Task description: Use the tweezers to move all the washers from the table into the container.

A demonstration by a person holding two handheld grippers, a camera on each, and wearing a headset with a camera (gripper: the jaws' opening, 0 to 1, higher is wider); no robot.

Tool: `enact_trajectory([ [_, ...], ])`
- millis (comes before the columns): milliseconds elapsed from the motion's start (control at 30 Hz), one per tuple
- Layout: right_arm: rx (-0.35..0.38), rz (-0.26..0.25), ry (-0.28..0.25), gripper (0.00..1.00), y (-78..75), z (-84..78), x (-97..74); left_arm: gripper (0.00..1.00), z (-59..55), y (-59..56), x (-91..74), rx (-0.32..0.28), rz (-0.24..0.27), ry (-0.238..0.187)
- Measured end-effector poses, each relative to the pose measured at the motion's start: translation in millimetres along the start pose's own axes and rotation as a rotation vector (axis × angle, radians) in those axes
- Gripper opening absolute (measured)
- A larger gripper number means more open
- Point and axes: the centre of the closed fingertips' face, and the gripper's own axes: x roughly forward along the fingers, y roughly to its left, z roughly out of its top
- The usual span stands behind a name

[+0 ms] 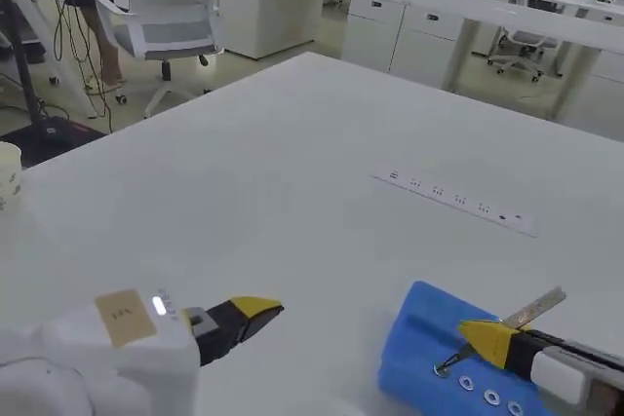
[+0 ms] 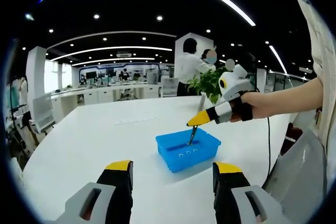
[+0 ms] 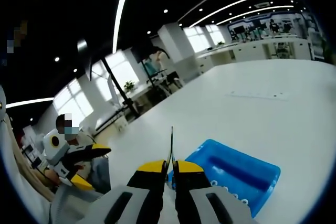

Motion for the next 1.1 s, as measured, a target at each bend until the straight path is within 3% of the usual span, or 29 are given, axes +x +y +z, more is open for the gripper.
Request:
enact_trajectory([
  [233,0.031,-0.022,0.013,0.03,-15.4,0.8,6.9,0.61,0.1,0.5,0.0,-0.002,0.002,-0.001],
  [1100,-0.022,-0.069,0.137,0.03,-50.5,-22.8,44.7,0.60,0.0,-0.1,0.0,-0.006,-0.003,-0.003],
])
